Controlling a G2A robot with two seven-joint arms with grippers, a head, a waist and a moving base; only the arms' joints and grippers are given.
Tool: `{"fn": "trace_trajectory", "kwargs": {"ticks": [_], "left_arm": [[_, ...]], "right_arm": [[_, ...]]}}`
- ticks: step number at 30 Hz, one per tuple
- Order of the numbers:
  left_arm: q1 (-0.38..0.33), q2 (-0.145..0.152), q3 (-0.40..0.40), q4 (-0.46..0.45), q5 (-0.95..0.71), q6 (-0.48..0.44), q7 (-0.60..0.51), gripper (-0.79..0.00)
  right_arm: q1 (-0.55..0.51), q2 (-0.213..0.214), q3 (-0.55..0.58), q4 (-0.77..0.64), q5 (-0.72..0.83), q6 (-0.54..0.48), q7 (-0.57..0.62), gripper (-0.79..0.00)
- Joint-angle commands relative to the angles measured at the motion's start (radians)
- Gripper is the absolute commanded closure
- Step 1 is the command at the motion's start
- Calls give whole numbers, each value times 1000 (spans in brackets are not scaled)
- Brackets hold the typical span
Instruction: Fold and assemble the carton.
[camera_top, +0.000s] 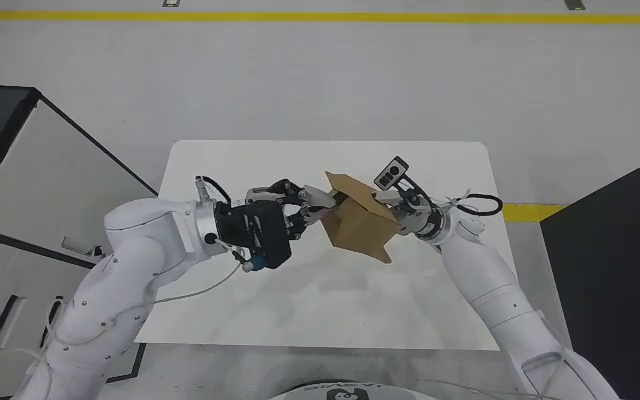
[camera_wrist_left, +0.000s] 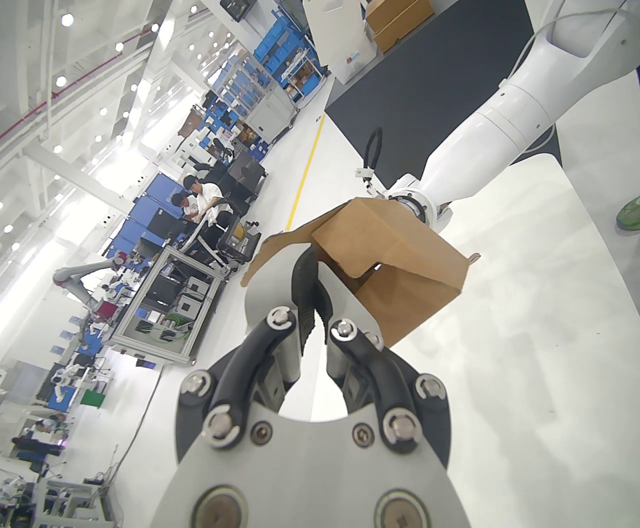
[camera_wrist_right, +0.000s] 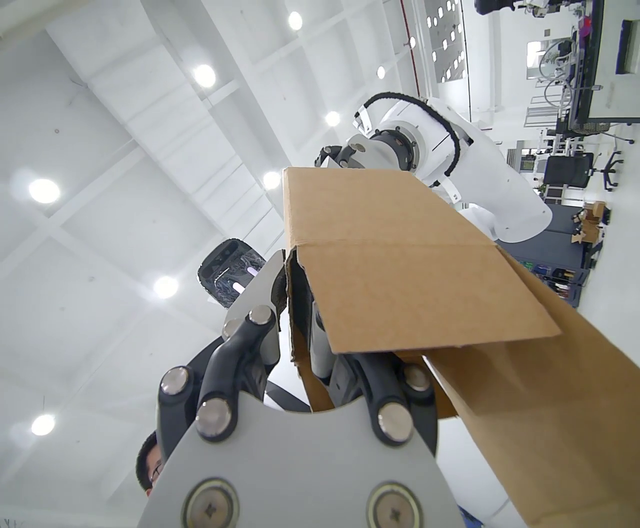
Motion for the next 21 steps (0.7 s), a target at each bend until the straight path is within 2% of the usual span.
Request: {"fn": "trace_trajectory", "kwargs": {"ticks": [1,15,21], "left_arm": [[1,-1,10,-5,11,3,3,0],[-24,-5,81,-30,113,8,10,0],[-23,-5,73,-23,105,16,20,0]], "right_arm": [[-1,0,1,-2,0,3,-1,0],[-18,-2,5,-20,4,10,2,0],[-25,-2,8,-30,-2,12,5,0]]}}
